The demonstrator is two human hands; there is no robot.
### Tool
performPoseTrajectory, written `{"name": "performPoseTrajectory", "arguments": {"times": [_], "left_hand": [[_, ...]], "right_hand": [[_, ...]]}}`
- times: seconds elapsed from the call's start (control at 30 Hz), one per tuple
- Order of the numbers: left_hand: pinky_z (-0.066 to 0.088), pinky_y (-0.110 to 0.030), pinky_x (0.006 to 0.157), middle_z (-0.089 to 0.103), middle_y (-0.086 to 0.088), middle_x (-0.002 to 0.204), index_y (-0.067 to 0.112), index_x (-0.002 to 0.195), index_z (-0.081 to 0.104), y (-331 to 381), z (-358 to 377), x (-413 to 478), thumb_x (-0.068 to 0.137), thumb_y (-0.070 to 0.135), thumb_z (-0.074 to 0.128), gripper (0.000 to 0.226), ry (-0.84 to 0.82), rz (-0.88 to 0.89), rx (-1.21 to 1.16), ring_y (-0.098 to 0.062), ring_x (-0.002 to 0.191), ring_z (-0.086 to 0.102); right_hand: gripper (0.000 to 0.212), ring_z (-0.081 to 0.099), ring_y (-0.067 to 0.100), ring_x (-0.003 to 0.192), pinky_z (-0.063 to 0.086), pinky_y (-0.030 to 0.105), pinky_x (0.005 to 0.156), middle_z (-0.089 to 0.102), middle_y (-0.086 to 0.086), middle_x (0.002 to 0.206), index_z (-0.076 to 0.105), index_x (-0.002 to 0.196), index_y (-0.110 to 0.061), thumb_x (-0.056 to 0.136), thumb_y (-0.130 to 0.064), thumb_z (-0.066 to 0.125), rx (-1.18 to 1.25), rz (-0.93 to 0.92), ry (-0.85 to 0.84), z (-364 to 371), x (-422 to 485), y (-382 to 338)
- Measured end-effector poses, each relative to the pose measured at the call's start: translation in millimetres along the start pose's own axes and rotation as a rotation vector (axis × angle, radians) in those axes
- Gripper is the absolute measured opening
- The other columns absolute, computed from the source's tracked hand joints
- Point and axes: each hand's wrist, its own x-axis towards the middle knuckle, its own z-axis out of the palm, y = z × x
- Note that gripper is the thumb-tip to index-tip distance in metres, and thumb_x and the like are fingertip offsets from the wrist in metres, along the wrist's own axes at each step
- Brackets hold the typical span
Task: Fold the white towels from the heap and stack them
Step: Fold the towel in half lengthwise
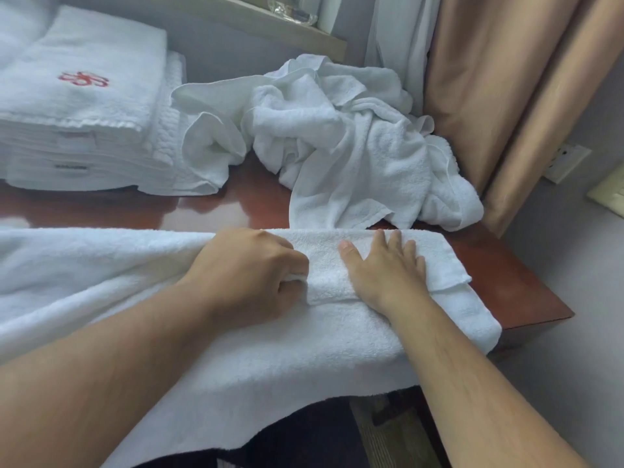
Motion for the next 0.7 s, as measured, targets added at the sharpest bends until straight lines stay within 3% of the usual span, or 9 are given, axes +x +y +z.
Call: {"name": "performPoseTrajectory", "arguments": {"times": [0.17,0.37,0.5,0.6,0.7], "left_hand": [[0.043,-0.036,0.049,0.058,-0.001,0.064,0.016,0.070,0.064,-10.5,5.7,15.0,0.074,0.036,0.034,0.037,-0.021,0.045,0.026,-0.027,0.060,0.054],[0.036,-0.028,0.046,0.051,-0.002,0.058,0.014,0.065,0.059,-21.8,18.1,40.9,0.073,0.027,0.042,0.024,0.024,0.141,0.076,-0.029,0.054,0.047],[0.030,-0.026,0.050,0.054,0.001,0.065,0.019,0.080,0.057,-24.7,22.4,44.9,0.078,0.032,0.034,0.027,-0.034,0.106,0.153,-0.025,0.060,0.051],[0.047,-0.034,0.073,0.058,0.011,0.078,0.035,0.115,0.058,-29.0,-0.9,31.4,0.086,0.039,0.041,0.033,-0.126,0.143,0.194,-0.017,0.077,0.059],[0.041,-0.033,0.092,0.062,0.018,0.104,0.038,0.130,0.053,-46.9,-38.0,1.9,0.090,0.045,0.040,0.043,-0.029,0.033,0.059,-0.007,0.102,0.056]], "right_hand": [[0.094,-0.012,0.031,0.155,-0.006,0.050,0.124,-0.009,0.009,0.170,0.000,0.162,-0.016,0.093,-0.077,0.014,-0.003,0.012,-0.012,-0.7,16.6,8.0],[0.094,-0.008,0.033,0.156,-0.002,0.051,0.125,-0.006,0.011,0.170,0.002,0.162,-0.015,0.092,-0.076,0.017,-0.026,0.045,0.024,-3.9,46.0,10.5],[0.091,0.010,0.034,0.154,0.011,0.051,0.122,0.015,0.010,0.168,0.020,0.160,-0.015,0.091,-0.073,0.020,-0.001,-0.011,0.109,-2.3,52.6,12.4],[0.068,0.044,0.028,0.131,0.034,0.042,0.106,0.056,0.001,0.140,0.060,0.133,-0.017,0.087,-0.059,0.032,0.157,-0.230,0.305,-7.5,42.1,12.4],[0.049,0.056,0.029,0.107,0.043,0.039,0.094,0.068,0.004,0.107,0.073,0.096,-0.012,0.086,-0.047,0.040,0.295,-0.529,0.504,-9.4,22.4,-4.5]]}}
